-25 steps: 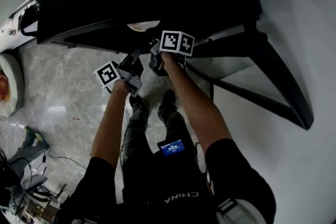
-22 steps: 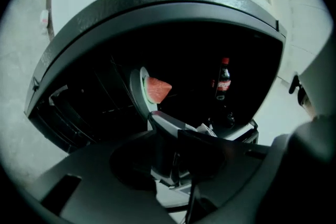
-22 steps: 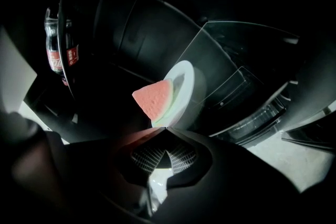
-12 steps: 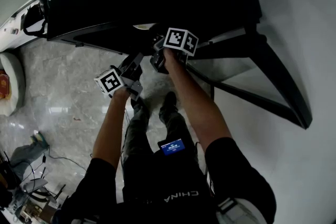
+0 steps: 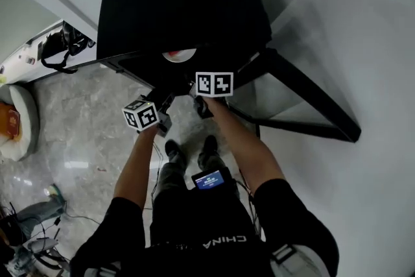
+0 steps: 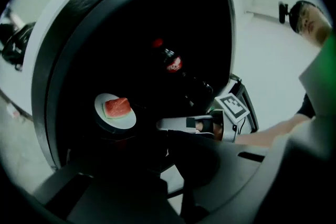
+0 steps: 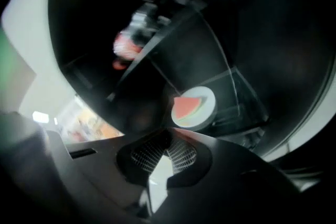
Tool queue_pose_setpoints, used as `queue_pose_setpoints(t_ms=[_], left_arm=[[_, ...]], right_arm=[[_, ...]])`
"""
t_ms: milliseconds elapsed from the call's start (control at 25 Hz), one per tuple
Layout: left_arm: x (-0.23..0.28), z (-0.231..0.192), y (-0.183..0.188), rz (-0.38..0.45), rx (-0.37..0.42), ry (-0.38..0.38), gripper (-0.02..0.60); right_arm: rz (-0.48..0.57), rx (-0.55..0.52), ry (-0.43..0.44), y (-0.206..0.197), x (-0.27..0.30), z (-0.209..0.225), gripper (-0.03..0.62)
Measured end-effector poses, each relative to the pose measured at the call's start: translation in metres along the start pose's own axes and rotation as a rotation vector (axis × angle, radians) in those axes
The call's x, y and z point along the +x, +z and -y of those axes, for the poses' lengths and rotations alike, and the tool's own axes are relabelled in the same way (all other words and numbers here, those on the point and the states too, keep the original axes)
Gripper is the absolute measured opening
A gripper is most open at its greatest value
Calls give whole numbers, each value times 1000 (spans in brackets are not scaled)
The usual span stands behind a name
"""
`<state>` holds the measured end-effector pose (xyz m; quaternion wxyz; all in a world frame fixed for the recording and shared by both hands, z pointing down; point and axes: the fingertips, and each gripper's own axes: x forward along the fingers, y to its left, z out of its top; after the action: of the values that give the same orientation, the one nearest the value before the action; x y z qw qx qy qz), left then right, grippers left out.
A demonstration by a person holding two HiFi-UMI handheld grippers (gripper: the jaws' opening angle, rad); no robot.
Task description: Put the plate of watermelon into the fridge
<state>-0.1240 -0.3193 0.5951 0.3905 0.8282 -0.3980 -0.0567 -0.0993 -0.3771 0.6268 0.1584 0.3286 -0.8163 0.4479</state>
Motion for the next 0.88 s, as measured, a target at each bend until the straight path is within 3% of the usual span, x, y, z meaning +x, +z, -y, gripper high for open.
queue_pose_setpoints(t_ms=[200,560,680,880], left_arm=[[-8,39,8,-98,232,32,12],[-44,80,-2,-285,507,134,12],[-40,69,-11,-327,578,175,12],[-38,73,-24,-317,607,203,12]], right_arm=[[-4,-305,-57,1,-48,-27,17],[-26,-740,-119,-18,-122,-87,17],[-21,-779,-128,-21,-125,-74,17],[4,-719,-110,-29,-136,-62,17]])
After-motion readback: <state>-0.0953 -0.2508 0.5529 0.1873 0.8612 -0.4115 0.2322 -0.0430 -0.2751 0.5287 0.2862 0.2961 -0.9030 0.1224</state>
